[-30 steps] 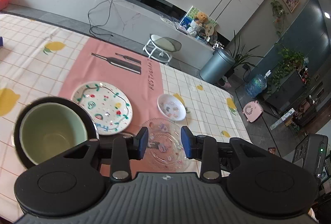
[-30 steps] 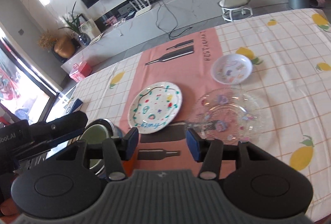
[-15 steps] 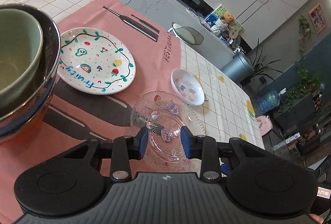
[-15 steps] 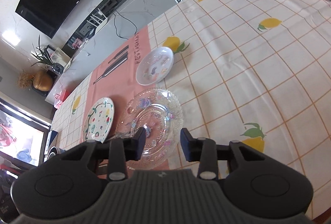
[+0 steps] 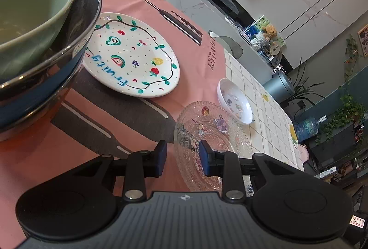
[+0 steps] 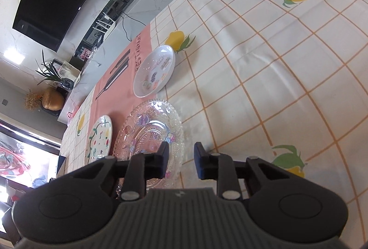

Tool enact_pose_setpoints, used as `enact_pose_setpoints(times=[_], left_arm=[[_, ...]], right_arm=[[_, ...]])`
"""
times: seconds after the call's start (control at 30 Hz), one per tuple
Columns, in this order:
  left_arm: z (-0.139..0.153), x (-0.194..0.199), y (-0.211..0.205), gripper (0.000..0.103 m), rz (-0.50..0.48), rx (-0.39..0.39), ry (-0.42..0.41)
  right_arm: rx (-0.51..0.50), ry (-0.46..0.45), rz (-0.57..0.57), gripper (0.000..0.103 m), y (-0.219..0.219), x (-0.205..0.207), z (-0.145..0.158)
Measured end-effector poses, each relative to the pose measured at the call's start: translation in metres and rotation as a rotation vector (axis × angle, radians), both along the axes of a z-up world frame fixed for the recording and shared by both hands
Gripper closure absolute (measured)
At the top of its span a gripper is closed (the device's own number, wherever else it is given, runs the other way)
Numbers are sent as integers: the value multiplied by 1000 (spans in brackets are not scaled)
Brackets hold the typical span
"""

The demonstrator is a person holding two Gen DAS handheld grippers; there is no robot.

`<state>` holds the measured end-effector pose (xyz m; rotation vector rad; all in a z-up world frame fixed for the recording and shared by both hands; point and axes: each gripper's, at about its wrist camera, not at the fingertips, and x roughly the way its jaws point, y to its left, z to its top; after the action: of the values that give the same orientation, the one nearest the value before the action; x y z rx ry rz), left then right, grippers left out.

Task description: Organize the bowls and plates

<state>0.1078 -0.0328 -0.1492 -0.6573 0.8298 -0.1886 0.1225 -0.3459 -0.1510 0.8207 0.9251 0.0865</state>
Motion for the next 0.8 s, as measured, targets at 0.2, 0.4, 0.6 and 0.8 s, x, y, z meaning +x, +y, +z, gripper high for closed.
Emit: enact_pose_setpoints(times=[0.2,0.4,0.6,0.8], left_arm=[[0,7,-5,80,-3,23,-3],[0,8,-4,93,-7,44,-1],[6,0,-2,95,-6,43,2],[14,-16,5,95,-11,33,14]], right_arm=[[9,-25,1,87,0,8,-5],[21,-22,0,99,-1,14,-9],[6,-19,7,100,2,8,-4],[17,-9,13,100,5,-4,4]])
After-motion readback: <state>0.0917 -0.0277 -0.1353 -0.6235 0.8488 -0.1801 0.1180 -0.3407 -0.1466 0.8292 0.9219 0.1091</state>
